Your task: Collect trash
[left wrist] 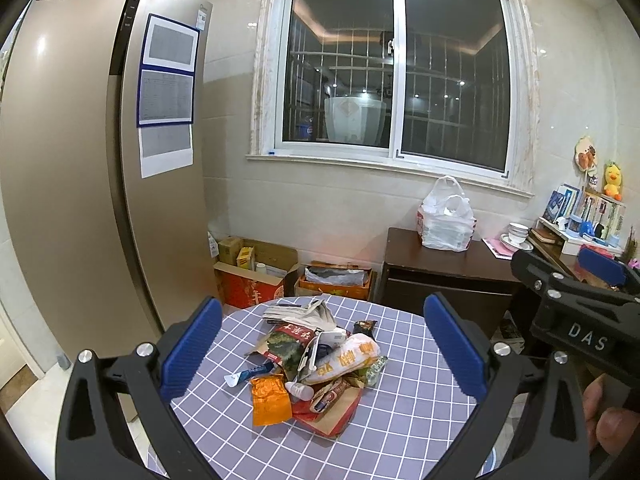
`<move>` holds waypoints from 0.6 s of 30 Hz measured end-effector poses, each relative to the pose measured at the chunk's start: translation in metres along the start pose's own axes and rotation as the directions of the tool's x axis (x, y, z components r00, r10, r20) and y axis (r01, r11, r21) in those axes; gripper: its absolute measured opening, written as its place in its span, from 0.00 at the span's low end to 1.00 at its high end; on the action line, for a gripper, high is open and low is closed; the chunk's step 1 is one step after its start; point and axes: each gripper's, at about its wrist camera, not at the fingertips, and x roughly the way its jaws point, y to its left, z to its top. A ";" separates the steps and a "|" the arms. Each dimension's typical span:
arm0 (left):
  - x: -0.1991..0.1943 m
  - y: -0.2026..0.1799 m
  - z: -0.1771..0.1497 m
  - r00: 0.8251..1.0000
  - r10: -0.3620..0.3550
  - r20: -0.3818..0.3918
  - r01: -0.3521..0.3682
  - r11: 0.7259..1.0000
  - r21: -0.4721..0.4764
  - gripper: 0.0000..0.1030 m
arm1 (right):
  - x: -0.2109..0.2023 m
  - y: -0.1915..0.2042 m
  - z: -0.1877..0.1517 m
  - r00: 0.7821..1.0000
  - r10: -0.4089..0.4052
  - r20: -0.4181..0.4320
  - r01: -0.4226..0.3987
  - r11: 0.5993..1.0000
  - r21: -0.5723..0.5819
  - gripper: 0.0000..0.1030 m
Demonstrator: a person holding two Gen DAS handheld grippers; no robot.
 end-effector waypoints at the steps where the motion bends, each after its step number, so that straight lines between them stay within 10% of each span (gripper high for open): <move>1: 0.000 0.000 0.000 1.000 -0.004 0.002 0.004 1.000 -0.001 0.96 | 0.000 0.000 0.000 1.000 0.000 -0.001 0.000 1.000 -0.001 0.95; 18: -0.001 0.000 0.001 1.000 -0.022 0.011 0.022 1.000 0.003 0.96 | -0.002 0.000 0.005 1.000 -0.001 0.005 0.001 1.000 -0.009 0.95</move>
